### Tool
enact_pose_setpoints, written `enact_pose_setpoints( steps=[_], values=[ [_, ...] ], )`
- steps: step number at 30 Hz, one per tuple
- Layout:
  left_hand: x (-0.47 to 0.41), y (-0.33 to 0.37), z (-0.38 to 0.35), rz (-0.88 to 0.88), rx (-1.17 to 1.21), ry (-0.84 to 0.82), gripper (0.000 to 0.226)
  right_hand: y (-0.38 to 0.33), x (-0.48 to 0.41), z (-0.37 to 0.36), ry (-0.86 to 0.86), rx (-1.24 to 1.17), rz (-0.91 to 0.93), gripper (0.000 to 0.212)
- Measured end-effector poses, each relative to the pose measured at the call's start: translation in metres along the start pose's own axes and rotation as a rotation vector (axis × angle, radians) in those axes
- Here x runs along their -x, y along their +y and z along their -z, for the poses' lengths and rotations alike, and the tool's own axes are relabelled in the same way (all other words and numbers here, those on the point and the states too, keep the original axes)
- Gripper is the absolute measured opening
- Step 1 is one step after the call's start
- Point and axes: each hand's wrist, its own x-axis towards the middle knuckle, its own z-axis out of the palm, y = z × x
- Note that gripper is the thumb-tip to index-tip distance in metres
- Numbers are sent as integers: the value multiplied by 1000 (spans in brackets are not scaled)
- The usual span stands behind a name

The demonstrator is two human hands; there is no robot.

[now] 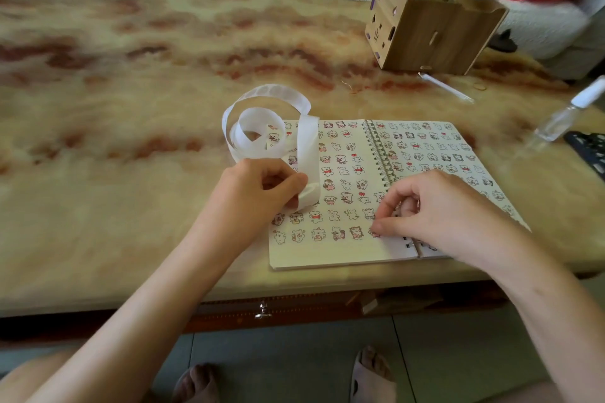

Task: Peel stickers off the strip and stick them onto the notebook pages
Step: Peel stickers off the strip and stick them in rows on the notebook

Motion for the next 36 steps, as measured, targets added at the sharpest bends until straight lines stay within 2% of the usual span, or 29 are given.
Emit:
enact_pose_setpoints(
  steps=[4, 9, 14, 19, 26, 28, 32, 36],
  values=[
    [-1, -1, -1, 4, -8, 1, 32, 2, -2, 3, 9, 10, -14, 33],
    [0, -1, 0, 0, -17, -1, 32, 5, -6, 5, -79, -109, -12, 23],
    [1, 0, 0, 2, -23, 4, 32, 10, -8, 7, -86, -139, -1, 16],
    [0, 1, 0, 10, -28, 7, 31, 6, -9, 1, -30, -145, -10, 41],
    [1, 2, 0, 9, -30, 6, 31, 11, -11, 3, -43, -128, -5, 18],
    [1, 2, 0, 8, -31, 7, 31, 10, -11, 4, -47, -142, -2, 21],
    [1, 2, 0, 10, -35, 8, 29, 7, -9, 5, -73, -151, 1, 40],
    [0, 1, 0, 17, -35, 6, 31, 7, -8, 5, -104, -108, 1, 34]
  ],
)
